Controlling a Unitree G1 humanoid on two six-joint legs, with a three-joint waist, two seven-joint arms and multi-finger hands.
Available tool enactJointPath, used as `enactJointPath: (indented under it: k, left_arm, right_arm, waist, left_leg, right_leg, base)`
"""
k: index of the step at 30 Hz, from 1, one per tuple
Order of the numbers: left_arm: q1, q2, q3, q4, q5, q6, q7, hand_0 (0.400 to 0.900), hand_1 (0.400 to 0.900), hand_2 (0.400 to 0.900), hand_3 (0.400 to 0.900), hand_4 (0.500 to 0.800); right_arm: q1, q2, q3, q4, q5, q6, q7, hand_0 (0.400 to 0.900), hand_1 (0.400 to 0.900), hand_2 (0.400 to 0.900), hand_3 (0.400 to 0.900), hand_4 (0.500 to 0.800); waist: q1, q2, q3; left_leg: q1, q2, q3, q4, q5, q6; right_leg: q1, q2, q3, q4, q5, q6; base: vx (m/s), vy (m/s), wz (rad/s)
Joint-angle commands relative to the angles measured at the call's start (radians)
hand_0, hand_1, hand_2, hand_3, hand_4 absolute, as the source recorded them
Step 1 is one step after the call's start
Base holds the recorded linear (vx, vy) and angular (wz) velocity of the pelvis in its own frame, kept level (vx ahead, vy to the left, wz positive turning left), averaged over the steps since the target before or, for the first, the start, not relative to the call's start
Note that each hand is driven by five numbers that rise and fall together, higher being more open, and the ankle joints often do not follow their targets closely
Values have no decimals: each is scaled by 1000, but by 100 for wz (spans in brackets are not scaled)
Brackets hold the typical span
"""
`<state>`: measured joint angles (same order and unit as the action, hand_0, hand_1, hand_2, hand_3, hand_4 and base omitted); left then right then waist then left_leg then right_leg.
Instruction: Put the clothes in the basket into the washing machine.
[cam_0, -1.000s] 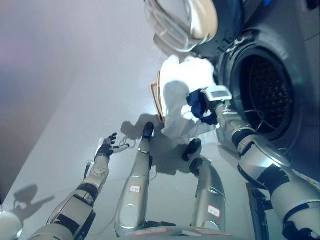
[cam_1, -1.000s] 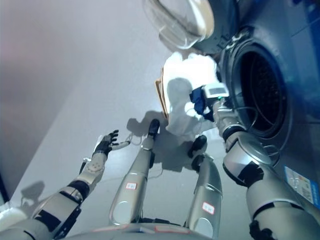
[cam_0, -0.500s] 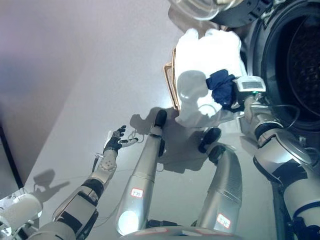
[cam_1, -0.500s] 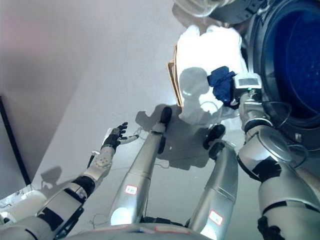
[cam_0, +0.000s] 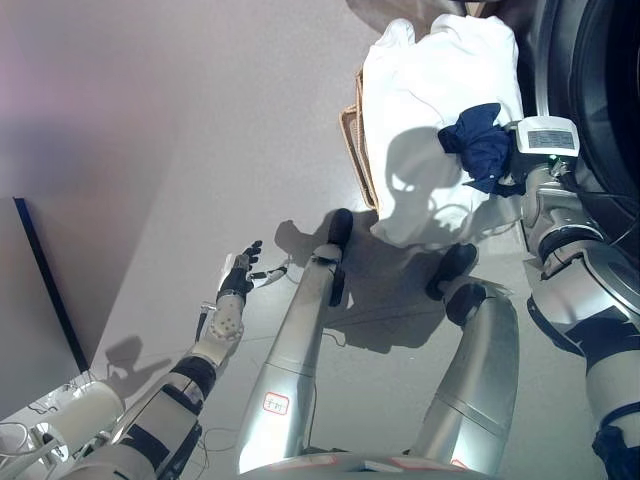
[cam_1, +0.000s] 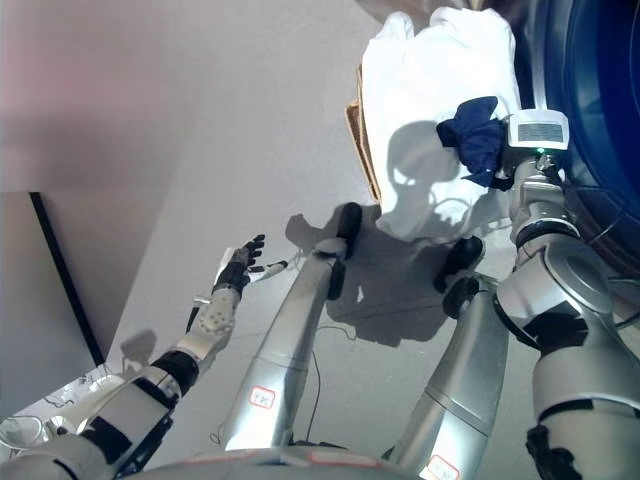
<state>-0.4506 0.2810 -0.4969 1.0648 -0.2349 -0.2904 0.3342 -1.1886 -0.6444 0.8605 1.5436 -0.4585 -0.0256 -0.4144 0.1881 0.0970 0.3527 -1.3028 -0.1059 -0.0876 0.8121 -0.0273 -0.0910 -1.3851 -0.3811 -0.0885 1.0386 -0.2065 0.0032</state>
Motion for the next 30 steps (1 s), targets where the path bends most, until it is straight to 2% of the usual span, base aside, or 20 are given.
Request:
enactJointPath:
  k: [1,11,16,21,23,26,30]
  left_arm:
    - [35,22,19,113,-5,-23,56,900,900,900,900,800]
    - [18,23,13,158,2,-10,54,900,900,900,900,800]
    - [19,41,24,179,-2,-4,48,900,900,900,900,800]
    - [53,58,45,195,2,5,27,900,900,900,900,800]
    - [67,63,54,203,0,7,20,900,900,900,900,800]
    - [92,67,70,211,4,11,9,900,900,900,900,800]
    - [135,71,77,194,16,6,-1,900,900,900,900,800]
  right_arm:
    - [35,-5,1,-7,26,6,-25,400,400,400,400,500]
    - [40,45,-49,-49,99,-3,-38,400,400,400,400,500]
    - [49,80,-122,-75,212,-21,-32,400,400,400,400,500]
    - [96,128,-244,-94,382,-51,-7,400,400,400,400,500]
    - [108,140,-309,-99,488,-71,-3,400,400,400,400,500]
    - [184,176,-495,-124,794,-133,25,400,400,400,400,500]
    - [264,214,-670,-140,1090,-203,62,400,400,400,400,500]
  waist:
    - [-20,-16,-33]
    - [-29,-53,-33]
    - [-35,-65,-24]
    - [-40,-63,-29]
    - [-45,-58,-36]
    - [-53,-39,-48]
    - [-54,-3,-51]
  left_leg:
    - [64,-10,7,-80,-61,30]
    - [219,20,-20,-260,5,17]
    - [352,44,-25,-397,55,5]
    - [491,69,-23,-516,95,-4]
    - [537,75,-23,-554,108,-6]
    - [619,87,-18,-617,124,-6]
    - [683,94,-5,-657,156,-2]
  right_leg:
    - [70,20,34,-13,-42,-4]
    - [249,48,-40,-165,13,26]
    - [403,76,-75,-316,64,44]
    - [573,112,-104,-492,117,60]
    - [621,121,-110,-547,137,67]
    - [702,134,-114,-626,154,77]
    - [781,137,-125,-704,196,75]
  base:
    - [23,-39,1]
    - [9,-20,-1]
    - [36,-21,-15]
    - [60,-7,-19]
    - [75,-8,-10]
    - [87,19,-12]
    - [-6,54,-12]
